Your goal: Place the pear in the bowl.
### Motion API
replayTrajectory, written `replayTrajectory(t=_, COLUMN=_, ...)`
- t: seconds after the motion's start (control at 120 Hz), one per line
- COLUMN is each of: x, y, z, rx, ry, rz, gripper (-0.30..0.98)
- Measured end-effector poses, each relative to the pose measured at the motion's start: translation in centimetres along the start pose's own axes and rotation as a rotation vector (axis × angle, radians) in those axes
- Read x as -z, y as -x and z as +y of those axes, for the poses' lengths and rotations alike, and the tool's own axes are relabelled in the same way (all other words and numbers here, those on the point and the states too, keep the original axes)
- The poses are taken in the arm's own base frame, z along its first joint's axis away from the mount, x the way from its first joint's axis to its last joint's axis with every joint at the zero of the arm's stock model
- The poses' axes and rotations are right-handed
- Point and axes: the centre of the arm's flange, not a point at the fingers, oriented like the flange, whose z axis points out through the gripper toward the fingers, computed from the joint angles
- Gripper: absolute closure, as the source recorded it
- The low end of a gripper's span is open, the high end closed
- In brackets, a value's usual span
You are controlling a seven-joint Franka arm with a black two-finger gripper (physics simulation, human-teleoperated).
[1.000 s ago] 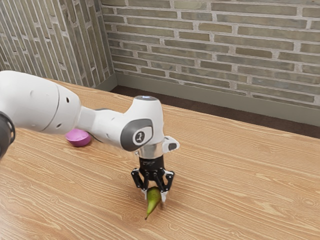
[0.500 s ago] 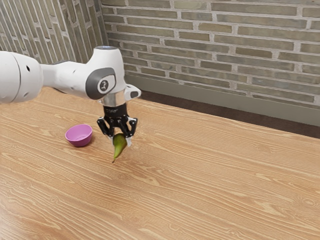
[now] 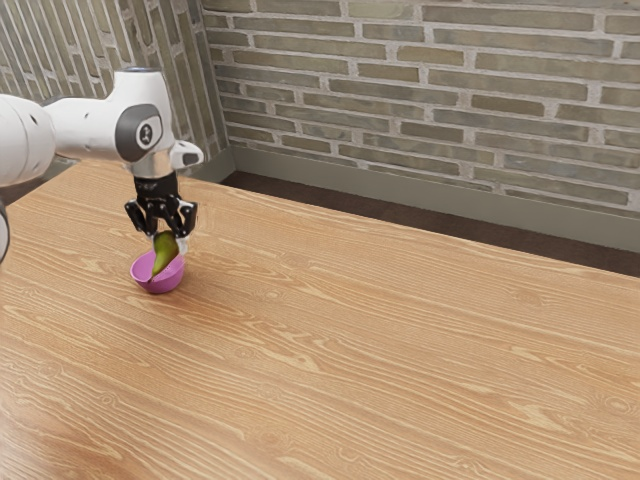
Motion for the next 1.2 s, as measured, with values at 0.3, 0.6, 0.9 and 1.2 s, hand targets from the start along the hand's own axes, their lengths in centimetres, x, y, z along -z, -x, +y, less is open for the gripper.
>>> replayTrajectory(t=0.3, x=-0.8, y=0.2, z=-6.6, rx=-0.078, ry=0.001, rz=-0.016, gripper=0.55)
replayTrajectory(t=0.6, x=-4.2, y=-0.6, z=-9.3, rx=-0.154, ry=-0.007, rz=-0.054, gripper=0.56)
replayTrajectory(t=0.9, x=-4.7, y=-3.7, z=-9.9, rx=-0.224, ry=-0.025, rz=-0.026, gripper=0.56)
replayTrajectory(t=1.2, x=-5.5, y=-5.0, z=-8.5, rx=-0.291, ry=-0.026, rz=-0.019, gripper=0.50)
